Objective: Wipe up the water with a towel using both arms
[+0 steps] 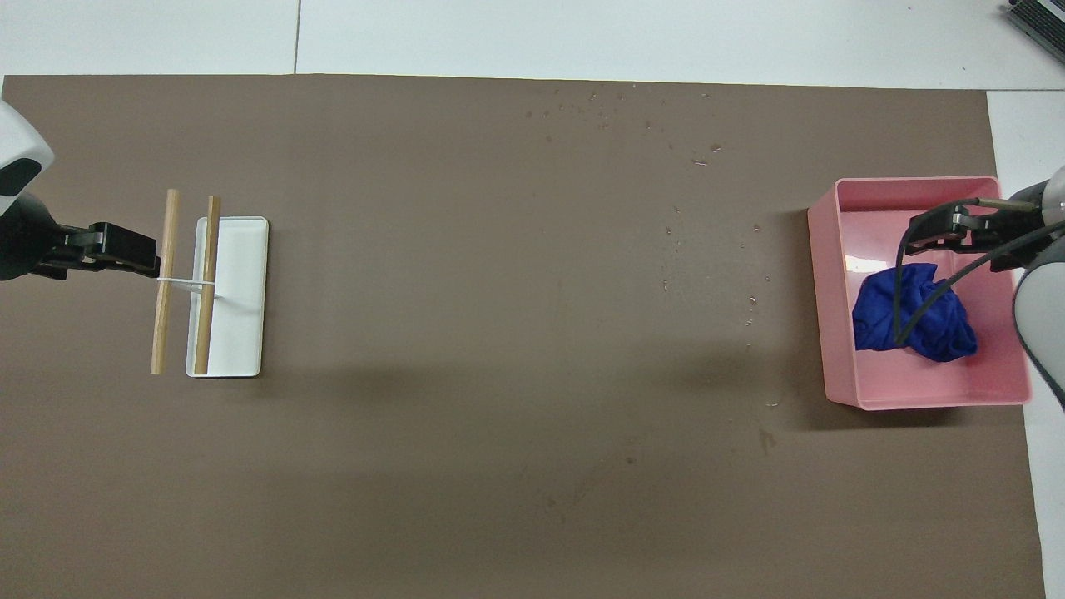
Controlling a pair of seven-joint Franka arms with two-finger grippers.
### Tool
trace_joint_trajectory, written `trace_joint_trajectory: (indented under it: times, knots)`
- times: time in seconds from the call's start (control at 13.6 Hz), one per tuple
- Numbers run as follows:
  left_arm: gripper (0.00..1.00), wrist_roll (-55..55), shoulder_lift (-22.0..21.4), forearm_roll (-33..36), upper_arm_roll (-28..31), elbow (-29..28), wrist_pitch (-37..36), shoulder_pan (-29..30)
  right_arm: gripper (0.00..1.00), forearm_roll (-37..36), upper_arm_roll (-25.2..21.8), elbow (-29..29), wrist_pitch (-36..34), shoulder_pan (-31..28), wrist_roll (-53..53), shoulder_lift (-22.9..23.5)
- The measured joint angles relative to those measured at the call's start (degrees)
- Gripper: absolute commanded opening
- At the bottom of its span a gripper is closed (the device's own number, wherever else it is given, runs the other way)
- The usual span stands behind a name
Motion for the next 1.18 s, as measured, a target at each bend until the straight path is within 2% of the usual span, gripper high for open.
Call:
trace_joint_trajectory:
  times: [0.22,0.74,1.18]
  knots:
    - [1.00,0.1,0.0,0.0,0.0,0.0,0.0,0.0,0.97,1.9,0.1,2.0,-2.5,2.8,2.1,-0.2]
    - [1.00,0.2,-1.0,0.0,0.0,0.5,-0.7,0.1,0.99,2.3,-0.4,-1.8,-2.6,0.8,-1.1,-1.8]
    - [1.00,0.2,-1.9,0.0,0.0,4.3,-6.1,0.1,0.96,2.0,-0.5,-2.0,-1.4,0.5,-3.4,-2.7]
